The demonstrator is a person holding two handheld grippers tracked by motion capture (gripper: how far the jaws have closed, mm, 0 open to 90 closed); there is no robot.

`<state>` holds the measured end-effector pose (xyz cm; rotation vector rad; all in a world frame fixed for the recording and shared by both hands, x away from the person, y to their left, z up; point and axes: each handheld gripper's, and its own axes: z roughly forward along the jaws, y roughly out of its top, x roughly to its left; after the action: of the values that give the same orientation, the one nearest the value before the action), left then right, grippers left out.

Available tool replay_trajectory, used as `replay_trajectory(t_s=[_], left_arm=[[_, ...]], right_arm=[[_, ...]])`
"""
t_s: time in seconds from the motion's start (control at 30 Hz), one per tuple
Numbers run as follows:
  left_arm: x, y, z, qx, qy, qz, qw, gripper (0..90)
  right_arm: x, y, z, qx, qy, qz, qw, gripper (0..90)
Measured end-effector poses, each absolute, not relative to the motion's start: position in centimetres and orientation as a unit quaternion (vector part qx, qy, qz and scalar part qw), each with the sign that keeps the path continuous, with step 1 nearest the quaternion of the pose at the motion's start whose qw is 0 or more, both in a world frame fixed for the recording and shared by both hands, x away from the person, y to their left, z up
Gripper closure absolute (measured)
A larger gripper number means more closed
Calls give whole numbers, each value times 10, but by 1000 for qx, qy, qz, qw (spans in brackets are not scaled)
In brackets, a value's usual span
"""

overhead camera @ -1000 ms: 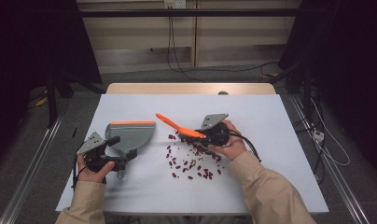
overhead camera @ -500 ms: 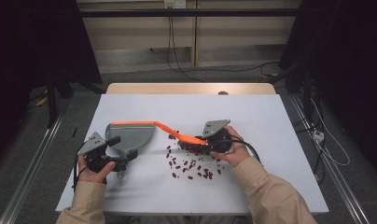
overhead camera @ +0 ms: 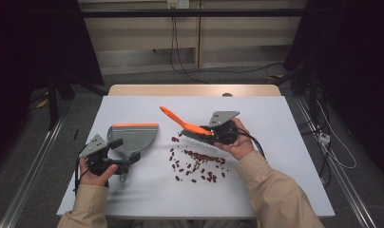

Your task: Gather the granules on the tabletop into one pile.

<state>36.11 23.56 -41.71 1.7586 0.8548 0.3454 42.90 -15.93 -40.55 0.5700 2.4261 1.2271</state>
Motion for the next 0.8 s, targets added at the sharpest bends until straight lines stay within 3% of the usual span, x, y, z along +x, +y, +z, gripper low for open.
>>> replay_trajectory(t_s=[0.47, 0.8], left_arm=[[361, 236, -417, 744, 360, 147, 544, 49], [361, 238, -417, 743, 361, 148, 544, 49]], right_arm=[[475, -126, -416, 219, 858, 415, 209, 716], [474, -105, -431, 174, 878, 400, 194, 715]])
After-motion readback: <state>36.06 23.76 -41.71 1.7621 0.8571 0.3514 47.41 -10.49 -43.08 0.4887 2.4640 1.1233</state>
